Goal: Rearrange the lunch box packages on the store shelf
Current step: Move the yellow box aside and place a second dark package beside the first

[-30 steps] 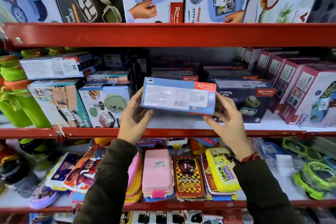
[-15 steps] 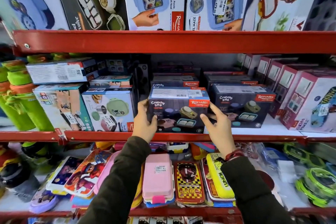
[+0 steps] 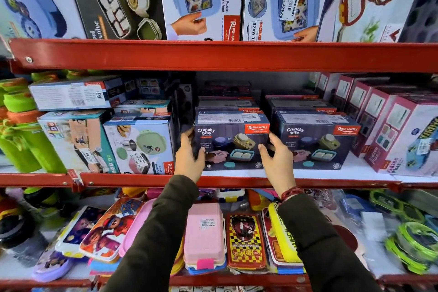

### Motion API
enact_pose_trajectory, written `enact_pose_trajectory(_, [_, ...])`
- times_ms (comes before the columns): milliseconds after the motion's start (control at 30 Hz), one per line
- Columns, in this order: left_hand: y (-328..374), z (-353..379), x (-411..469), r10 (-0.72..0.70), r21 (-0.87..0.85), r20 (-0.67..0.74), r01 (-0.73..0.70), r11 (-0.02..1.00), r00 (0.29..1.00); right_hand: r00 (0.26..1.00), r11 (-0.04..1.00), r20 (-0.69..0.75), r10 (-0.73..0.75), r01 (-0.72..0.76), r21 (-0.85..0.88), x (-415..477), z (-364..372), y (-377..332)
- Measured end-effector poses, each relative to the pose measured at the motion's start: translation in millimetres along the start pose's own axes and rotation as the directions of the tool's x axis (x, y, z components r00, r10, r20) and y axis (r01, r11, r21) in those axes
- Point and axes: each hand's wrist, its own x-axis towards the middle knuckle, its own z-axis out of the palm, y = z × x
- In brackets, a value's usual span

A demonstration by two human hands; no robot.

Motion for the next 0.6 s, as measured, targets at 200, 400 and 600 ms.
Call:
enact_pose_trajectory(200, [12.1, 1.7, -14.9, -0.082, -0.31, 0.041, 0.091, 0.946, 0.996, 0.989, 0.9, 0.079, 0.129, -0.15, 0.41, -14.3, 5.5, -1.6])
enact_pose_trajectory(400, [8.8, -8.8, -17.4, -0.149, -0.436, 0.06, 0.16, 0.886, 0.987, 0.985, 0.861, 0.087, 0.147, -0.171, 0.479, -22.7, -3.1, 2.4])
enact_pose_trajectory(600, [-1.9, -12.7, -29.1, -0.038, -0.328, 0.007, 0.038, 0.944, 0.999, 0.992, 0.886, 0.037, 0.122, -0.125, 0.447, -39.6, -6.7, 2.6])
